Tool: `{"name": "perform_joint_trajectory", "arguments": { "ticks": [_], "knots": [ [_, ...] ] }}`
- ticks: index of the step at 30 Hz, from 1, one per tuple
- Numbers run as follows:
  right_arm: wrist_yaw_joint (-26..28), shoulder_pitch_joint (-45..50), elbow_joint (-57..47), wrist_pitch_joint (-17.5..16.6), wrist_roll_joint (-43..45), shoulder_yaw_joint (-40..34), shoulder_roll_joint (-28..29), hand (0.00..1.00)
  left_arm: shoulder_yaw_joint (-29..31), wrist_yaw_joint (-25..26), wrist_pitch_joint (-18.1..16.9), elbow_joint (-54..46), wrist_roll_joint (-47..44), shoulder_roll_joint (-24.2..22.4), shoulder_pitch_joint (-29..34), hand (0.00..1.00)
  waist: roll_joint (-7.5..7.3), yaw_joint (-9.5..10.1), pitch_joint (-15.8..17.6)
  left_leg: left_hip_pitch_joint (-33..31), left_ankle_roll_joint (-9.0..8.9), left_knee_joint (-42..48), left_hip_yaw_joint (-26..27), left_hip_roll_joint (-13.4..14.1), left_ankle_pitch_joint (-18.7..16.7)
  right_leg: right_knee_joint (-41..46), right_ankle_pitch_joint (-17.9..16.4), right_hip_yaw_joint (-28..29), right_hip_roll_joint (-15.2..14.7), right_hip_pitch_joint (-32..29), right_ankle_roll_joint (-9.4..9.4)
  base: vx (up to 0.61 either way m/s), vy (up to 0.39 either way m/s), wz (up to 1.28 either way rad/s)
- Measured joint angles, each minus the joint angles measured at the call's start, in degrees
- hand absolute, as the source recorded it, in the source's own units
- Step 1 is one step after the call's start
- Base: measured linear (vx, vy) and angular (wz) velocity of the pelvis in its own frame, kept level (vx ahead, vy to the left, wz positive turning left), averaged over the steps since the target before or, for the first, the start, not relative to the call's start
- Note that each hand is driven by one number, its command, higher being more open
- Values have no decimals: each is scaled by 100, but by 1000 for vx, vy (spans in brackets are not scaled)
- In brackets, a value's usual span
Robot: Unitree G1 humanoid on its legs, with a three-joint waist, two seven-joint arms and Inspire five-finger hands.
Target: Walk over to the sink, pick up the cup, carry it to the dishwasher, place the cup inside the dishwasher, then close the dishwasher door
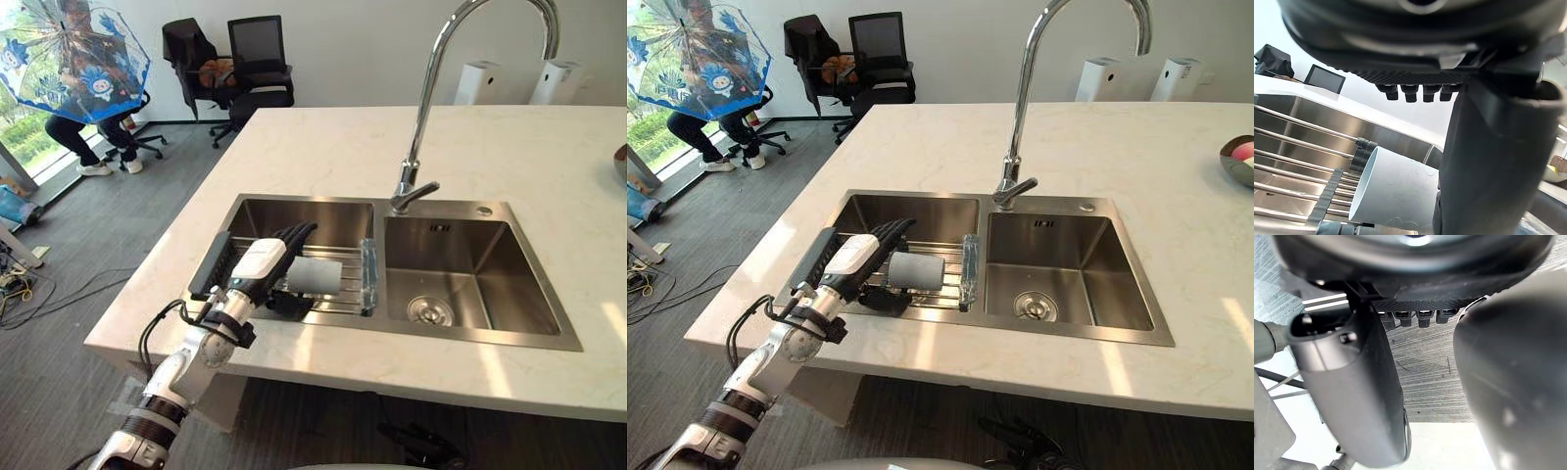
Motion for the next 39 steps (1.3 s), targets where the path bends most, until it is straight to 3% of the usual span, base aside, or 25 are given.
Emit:
{"name": "perform_joint_trajectory", "arguments": {
  "ticks": [3,4,9,10,12,14,16,21,22,33,39],
  "knots": [
    [0,-48,3,16,-2,57,4,100,-77,-10,99,245,40,2,-84,100,0,-128,0,4,-14,0,83,-14,-26,-91,58,75,14,7,7,94,18,-22],
    [0,-146,44,212,-124,93,-18,100,-263,-12,236,584,40,25,-335,100,-4,-180,-1,41,-34,-1,159,13,-39,-275,170,128,61,85,-5,129,24,-19],
    [0,-132,46,221,-124,88,-18,100,-286,-8,195,753,39,25,-399,100,-6,-216,0,55,-37,-2,197,14,-43,-277,172,184,65,81,-6,18,5,-4],
    [2,-140,46,241,-126,84,-19,100,-336,-141,219,1028,6,25,-554,100,-4,-219,1,78,-38,-2,253,24,-50,-285,175,235,74,70,-7,-7,7,-28],
    [45,-204,34,332,-222,85,-14,100,-387,-1368,622,1682,-192,58,-1254,100,2,-232,-3,137,-46,-3,487,55,-76,-288,226,449,111,-1,-16,-18,6,-49],
    [85,-227,4,380,-228,85,-20,100,-550,-1992,938,1815,-76,127,-1610,100,22,-338,-14,152,-45,-3,565,56,-90,-325,271,533,115,-22,-12,-10,7,-33],
    [108,-239,1,390,-234,85,-34,100,-539,-2202,1108,1921,-66,139,-1706,100,57,-447,-36,172,-53,-3,650,56,-110,-396,322,604,121,-17,-6,9,12,-21],
    [143,-264,-1,488,-377,85,-51,100,-539,-2270,1169,1943,-21,134,-1732,100,74,-485,-42,183,-62,-2,709,58,-130,-454,357,646,129,6,-3,20,-1,-5],
    [143,-278,-1,515,-403,85,-52,100,-538,-2283,1174,1951,-14,131,-1735,0,74,-490,-43,188,-68,-2,714,57,-137,-464,357,649,129,14,-3,35,-3,-2],
    [146,-333,9,559,-448,86,-88,100,-360,-2281,1419,2246,-13,21,-2030,0,164,-609,-53,285,-118,-2,769,70,-175,-564,360,697,150,135,-5,11,-7,-2],
    [143,-328,13,544,-442,90,-121,100,-264,-1502,925,2326,-246,9,-1750,0,209,-585,-40,251,-119,-2,683,75,-175,-575,360,619,151,150,-6,-12,-15,6]
  ]
}}
